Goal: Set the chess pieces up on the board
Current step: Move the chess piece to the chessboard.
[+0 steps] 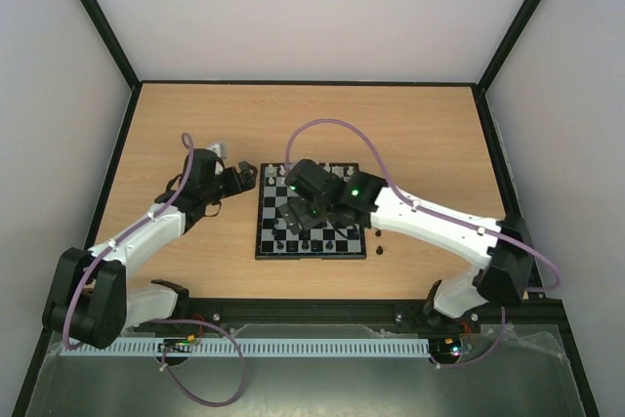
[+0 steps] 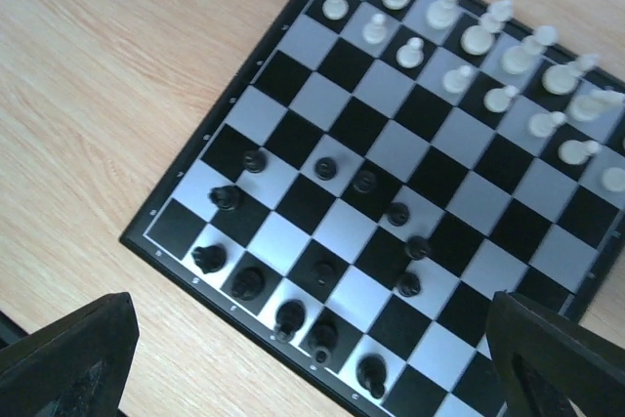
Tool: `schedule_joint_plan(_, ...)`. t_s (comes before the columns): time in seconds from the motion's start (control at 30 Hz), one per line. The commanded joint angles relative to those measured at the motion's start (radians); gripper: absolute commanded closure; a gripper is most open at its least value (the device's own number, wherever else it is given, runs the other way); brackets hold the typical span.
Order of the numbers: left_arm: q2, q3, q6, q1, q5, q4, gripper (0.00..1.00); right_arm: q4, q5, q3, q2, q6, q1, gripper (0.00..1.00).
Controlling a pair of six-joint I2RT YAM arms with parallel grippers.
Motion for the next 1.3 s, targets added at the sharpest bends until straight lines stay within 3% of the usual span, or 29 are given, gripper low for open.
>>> schedule_joint_plan(0.0,-0.027,0.027,0.005,-0.001,-0.017,-0.002,0.00,0.023,0.068,-0.101,-0.109,0.022,-0.028,0.01)
schedule_joint_plan(0.33,-0.024,0.005,-0.007,0.027,0.034,0.048,0.01,0.118,0.102,-0.197,-0.251,0.051,-0.099,0.01)
schedule_joint_plan(0.73,0.053,0.014,-0.014,0.048,0.104,0.084,0.01,0.161,0.101,-0.155,-0.191,0.064,-0.125,0.01)
schedule_joint_plan(1.27,-0.013,-0.005,-0.007,0.047,0.103,0.085,0.01,0.244,0.087,-0.184,-0.124,-0.005,-0.166,0.01)
